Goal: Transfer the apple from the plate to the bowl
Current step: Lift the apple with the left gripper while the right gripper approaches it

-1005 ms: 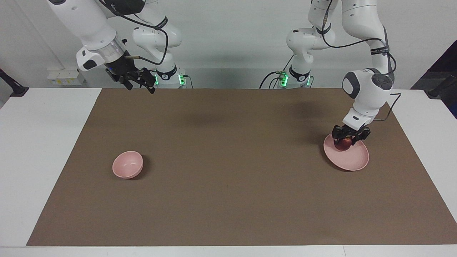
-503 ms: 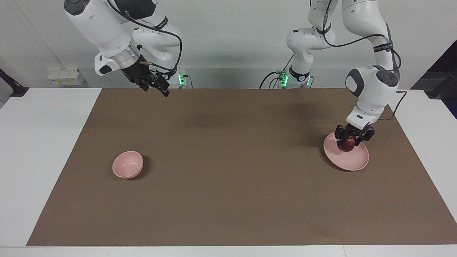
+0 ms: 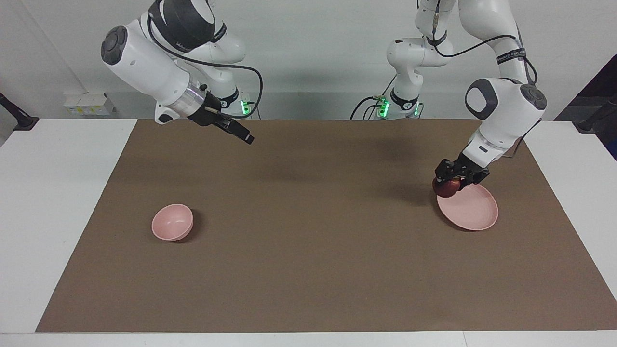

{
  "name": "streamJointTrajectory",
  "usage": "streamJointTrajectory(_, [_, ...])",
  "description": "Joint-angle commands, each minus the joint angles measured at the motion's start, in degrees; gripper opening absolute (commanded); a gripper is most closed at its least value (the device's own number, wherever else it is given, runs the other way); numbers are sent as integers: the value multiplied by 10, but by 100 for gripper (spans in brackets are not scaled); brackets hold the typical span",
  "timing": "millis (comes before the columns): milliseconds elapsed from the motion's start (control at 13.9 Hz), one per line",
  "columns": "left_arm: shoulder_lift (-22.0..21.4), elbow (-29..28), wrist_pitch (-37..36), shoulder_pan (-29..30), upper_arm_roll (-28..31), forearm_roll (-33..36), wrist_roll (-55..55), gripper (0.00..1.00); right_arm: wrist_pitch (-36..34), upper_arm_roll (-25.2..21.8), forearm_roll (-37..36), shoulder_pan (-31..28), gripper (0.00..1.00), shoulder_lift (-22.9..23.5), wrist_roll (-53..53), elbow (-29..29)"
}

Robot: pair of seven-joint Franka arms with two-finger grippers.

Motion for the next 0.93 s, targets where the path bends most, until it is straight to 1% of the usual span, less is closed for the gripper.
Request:
streamJointTrajectory(0, [-11, -4, -9, -6, -16, -101, -14, 0, 33, 1, 62, 4, 100, 5, 29, -34])
streamJointTrajectory(144, [-15, -7, -11, -7, -21, -175, -15, 0, 48, 1, 81, 19, 100, 6, 61, -34])
streamJointTrajectory(287, [-22, -18, -10, -10, -31, -230, -15, 0, 69, 0, 110, 33, 100, 11, 90, -39])
streamJointTrajectory(431, [-30, -27, -9, -11, -43, -286, -15, 0, 122, 1, 123, 56, 100, 14, 93, -55])
streamJointTrajectory(574, [-37, -35, 1, -12, -63, -361, -13, 0, 166, 1, 152, 70, 100, 31, 114, -62])
streamJointTrajectory(718, [-39, -36, 5, -14, -75, -397, -13, 0, 204, 1, 170, 89, 100, 60, 117, -62])
streamJointTrajectory(862, [-44, -42, 16, -14, -88, -437, -11, 0, 253, 1, 190, 111, 100, 89, 147, -62])
